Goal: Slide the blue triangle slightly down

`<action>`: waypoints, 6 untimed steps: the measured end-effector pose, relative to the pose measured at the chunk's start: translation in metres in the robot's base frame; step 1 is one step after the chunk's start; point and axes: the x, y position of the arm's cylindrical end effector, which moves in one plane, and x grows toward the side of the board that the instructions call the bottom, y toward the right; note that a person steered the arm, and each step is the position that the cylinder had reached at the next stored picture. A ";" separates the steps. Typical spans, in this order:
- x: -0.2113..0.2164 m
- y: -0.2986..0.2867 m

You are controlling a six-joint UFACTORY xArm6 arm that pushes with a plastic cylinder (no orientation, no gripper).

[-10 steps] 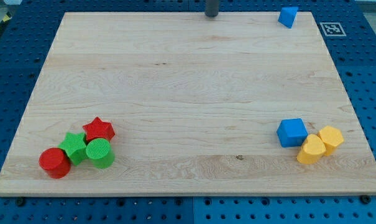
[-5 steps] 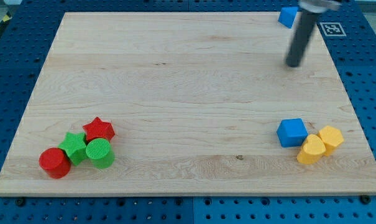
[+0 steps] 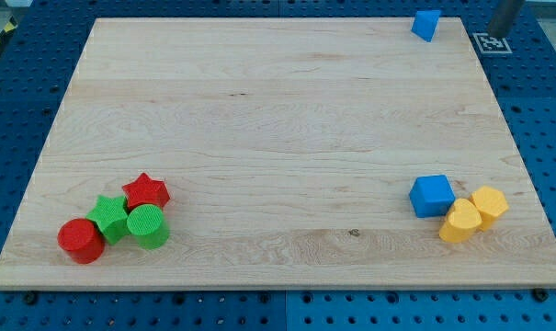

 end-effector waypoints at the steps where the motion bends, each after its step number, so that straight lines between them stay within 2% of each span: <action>1: -0.029 -0.026; 6: -0.033 -0.118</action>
